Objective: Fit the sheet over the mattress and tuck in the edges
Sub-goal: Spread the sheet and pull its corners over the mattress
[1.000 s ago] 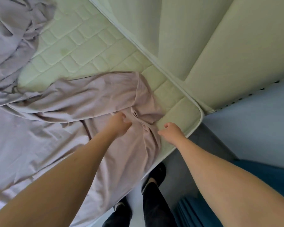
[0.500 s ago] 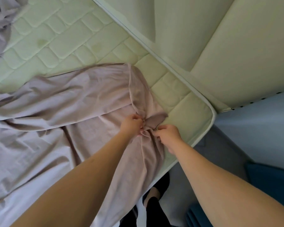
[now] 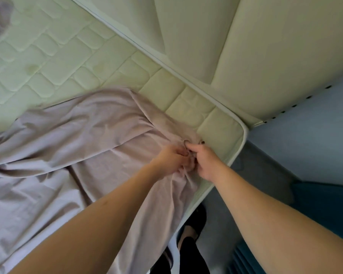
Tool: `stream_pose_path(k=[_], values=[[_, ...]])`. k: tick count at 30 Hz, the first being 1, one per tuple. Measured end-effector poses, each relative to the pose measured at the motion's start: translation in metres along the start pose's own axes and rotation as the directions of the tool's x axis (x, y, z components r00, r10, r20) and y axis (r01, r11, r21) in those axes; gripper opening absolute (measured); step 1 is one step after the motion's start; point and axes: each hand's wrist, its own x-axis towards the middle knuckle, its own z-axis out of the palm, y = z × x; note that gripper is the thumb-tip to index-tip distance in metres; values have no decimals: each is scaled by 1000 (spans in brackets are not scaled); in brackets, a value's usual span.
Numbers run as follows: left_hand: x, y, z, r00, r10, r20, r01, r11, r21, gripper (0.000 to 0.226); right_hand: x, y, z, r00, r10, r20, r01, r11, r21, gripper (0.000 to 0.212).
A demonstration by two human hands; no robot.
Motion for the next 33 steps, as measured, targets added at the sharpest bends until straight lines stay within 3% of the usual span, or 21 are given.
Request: stream_pose_path(k=[2,4,7,9,11,14,15,17,19,21,23,26,29,31,33], values=[[-5,6,5,990,31,136,-39,998,54,12,-7,-13,-19,977,-146,-157,119,978,-170,19],[-2,8,1,994,100,51,-108,978,178,8,-16,-25,-55,893,-249,-375,101,923,-372,18],[4,7,-19,960,188,-207,-116,940,320,8,-33,-31,-131,657,-237,-716,-252,826,-504,33],[4,1,-34,927,208,-313,-64,908,415,21,-41,-29,-145,604,-187,-775,-379,788,-486,43],[5,-5,-44,903,235,-361,-41,881,472,33,-40,-23,-127,608,-330,-722,-325,726,-606,62],[9,-11,-57,892,234,-387,9,846,533,40,-38,-24,-77,657,-643,-393,-142,406,-903,64],[11,-13,-62,901,225,-371,28,823,567,42,-34,-26,-60,719,-646,-256,-41,329,-944,58],[14,-21,-69,927,192,-322,70,755,652,47,-26,-21,-29,871,-490,-34,125,288,-949,58],[14,-27,-76,938,156,-310,128,674,727,57,-20,-14,-5,932,-343,113,185,184,-965,68],[15,-32,-83,922,145,-359,209,593,777,66,-12,-6,10,945,-289,152,166,24,-986,68],[16,-36,-92,904,179,-387,243,531,812,66,-2,0,15,946,-285,152,141,-57,-988,49],[22,-40,-102,941,138,-311,224,436,872,45,4,-1,15,951,-262,164,143,-97,-985,18],[26,-35,-104,967,-45,-249,252,244,936,23,3,-12,12,947,-256,195,178,-89,-980,12],[27,-12,-101,942,-203,-266,315,273,909,23,0,-29,7,958,-200,205,196,-68,-978,21],[30,27,-98,929,-244,-277,356,399,845,24,-3,-56,1,978,-94,189,185,-46,-982,32]])
